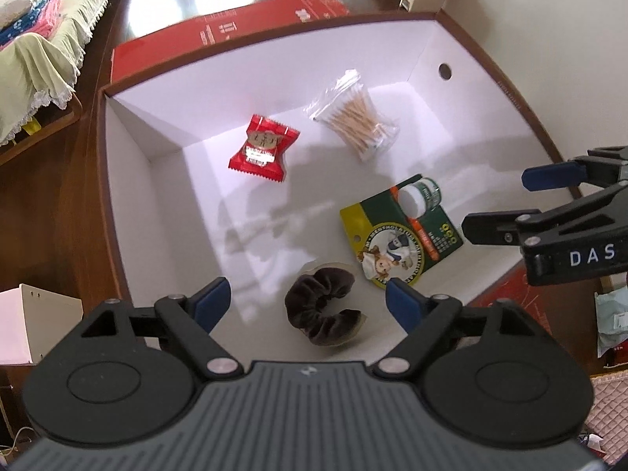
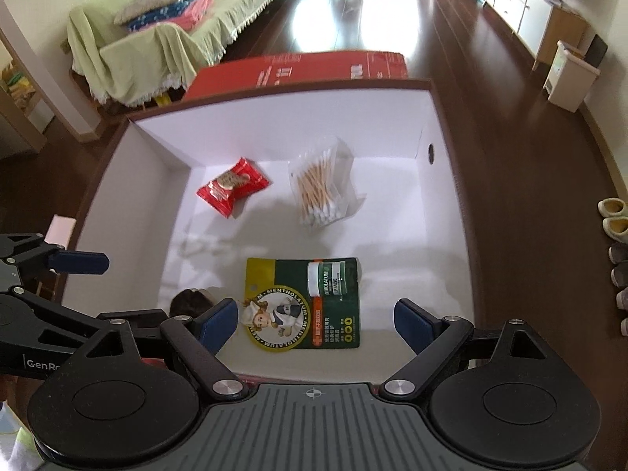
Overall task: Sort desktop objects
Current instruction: 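Withdraw both tools from the box toward the snacks on the red mat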
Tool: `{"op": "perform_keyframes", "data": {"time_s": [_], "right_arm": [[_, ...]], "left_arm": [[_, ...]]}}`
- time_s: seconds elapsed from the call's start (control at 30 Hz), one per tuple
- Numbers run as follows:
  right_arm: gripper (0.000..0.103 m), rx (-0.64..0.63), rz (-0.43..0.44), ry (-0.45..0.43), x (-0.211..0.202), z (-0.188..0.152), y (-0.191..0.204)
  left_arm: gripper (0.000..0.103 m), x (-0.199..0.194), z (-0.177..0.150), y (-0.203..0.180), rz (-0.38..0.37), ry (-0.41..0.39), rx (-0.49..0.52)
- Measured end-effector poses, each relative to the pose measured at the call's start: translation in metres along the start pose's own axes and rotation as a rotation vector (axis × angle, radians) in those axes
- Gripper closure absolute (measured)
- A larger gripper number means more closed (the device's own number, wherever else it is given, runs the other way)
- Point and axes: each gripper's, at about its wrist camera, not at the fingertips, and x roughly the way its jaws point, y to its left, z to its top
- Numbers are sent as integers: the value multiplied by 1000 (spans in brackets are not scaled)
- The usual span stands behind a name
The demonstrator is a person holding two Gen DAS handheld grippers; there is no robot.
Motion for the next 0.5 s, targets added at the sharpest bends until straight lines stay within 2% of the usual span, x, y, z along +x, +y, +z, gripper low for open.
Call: {"op": "perform_keyframes", "data": {"time_s": [0.5], "right_arm": [[14, 32, -6, -95, -60, -36, 5]], "left_arm": [[19, -53, -24, -18, 5, -90, -3]]}}
